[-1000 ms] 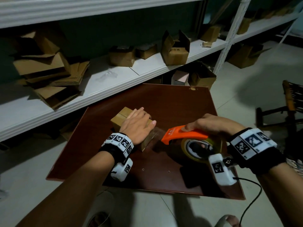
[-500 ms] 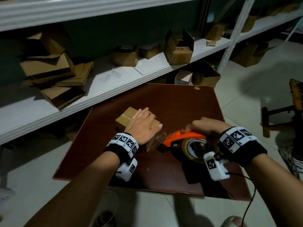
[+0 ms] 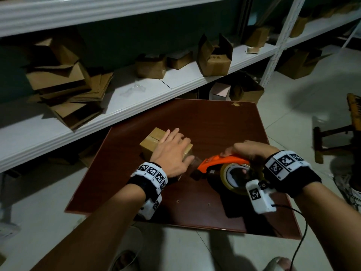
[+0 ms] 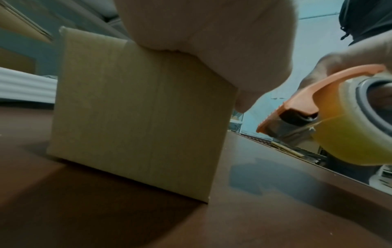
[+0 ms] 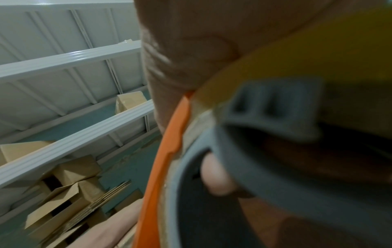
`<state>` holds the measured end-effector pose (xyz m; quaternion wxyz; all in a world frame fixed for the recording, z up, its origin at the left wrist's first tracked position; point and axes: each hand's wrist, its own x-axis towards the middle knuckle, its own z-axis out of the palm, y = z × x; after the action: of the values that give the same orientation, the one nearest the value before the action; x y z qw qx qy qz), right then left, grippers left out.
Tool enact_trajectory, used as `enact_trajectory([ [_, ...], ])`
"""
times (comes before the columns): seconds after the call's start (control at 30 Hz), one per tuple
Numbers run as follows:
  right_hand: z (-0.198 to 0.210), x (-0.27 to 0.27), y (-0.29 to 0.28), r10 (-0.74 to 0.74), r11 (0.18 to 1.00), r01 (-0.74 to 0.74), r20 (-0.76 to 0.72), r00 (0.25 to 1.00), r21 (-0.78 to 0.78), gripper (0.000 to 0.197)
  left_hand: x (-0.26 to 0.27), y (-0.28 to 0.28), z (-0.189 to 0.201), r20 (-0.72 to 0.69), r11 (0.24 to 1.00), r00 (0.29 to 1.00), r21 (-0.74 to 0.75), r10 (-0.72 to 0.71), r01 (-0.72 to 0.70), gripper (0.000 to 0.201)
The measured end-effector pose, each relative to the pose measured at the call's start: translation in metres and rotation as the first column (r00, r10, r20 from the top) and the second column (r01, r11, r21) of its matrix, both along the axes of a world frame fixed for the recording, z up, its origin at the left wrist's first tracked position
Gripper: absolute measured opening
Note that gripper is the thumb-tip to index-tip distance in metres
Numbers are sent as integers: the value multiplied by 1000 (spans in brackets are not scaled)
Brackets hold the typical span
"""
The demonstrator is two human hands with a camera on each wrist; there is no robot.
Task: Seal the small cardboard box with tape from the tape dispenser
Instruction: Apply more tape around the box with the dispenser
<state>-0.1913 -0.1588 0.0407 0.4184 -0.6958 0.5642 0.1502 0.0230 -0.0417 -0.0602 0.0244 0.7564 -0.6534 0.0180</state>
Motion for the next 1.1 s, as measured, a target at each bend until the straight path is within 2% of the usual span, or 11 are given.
enact_trajectory([
  [0.23, -5, 1, -4, 7, 1000, -7, 7, 1000, -26, 43, 0, -1, 2, -6, 1000, 1000, 12, -7, 7, 73],
  [0.37, -12, 6, -7, 78, 995, -80, -29, 997, -51, 45, 1, 0, -1, -13, 1000, 1000, -11, -18, 18, 73],
  [0.57, -11, 12, -6, 62, 994, -70, -91, 994, -88, 39, 1, 0, -2, -19, 999, 999, -20, -32, 32, 72],
  [0.67, -8, 13, -4, 41, 995, -50, -107, 993, -90, 50, 2, 0, -1, -26, 999, 999, -15, -37, 36, 73],
  [0.73, -6, 14, -2, 26, 994, -36, -100, 995, -102, 51, 0, 0, 0, -22, 999, 999, -15, -43, 43, 73],
  [0.8, -6, 15, -1, 20, 993, -31, -102, 995, -111, 64, -3, 0, 0, -7, 998, 998, -10, -55, 55, 74],
  [0.97, -7, 19, -2, 13, 993, -24, -89, 996, -120, 65, 0, 0, 1, -23, 999, 999, 2, -42, 42, 72],
  [1.1, -14, 24, -1, 31, 984, -50, -115, 993, -170, 73, 0, -1, 2, -14, 999, 999, 9, -44, 44, 71],
])
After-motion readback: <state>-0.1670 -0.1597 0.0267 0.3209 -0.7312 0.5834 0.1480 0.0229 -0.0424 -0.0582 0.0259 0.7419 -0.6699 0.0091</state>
